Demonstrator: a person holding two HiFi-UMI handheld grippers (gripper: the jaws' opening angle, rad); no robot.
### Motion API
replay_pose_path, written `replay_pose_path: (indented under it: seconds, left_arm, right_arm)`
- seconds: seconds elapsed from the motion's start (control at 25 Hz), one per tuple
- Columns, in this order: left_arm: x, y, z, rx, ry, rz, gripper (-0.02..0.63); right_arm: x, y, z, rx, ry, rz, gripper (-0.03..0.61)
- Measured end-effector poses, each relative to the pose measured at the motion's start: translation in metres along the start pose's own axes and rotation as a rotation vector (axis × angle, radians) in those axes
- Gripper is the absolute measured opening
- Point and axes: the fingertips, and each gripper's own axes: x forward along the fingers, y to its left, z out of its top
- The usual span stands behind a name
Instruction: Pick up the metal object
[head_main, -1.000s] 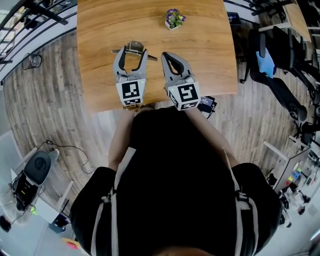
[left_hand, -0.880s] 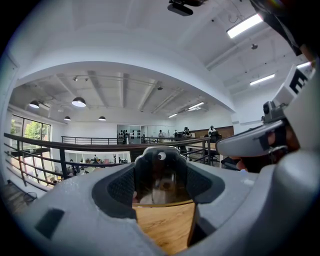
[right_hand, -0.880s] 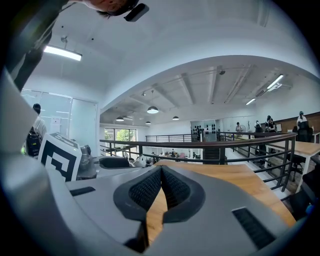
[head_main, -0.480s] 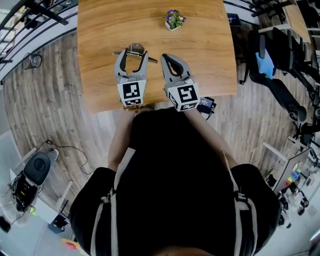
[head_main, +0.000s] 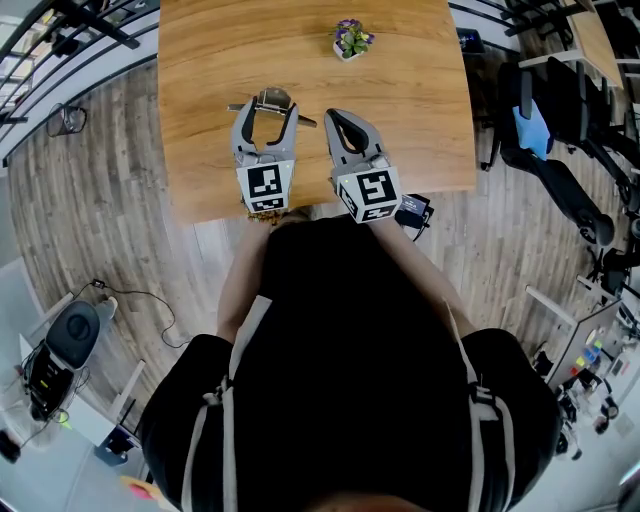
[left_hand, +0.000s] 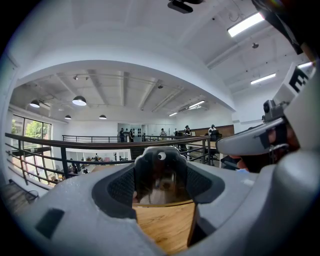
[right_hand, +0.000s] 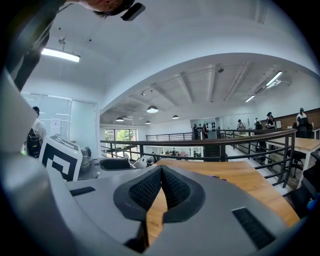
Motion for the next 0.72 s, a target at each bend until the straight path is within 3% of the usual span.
replay_pose_path:
  seconds: [0.72]
  left_arm:
    - [-0.0049, 0.0021, -0.0018, -0.001, 0.003, 0.01, 0.298]
  right_arm:
    - [-0.0012, 0.0069, -0.0008, 0.002, -0.004, 0.023, 0.0]
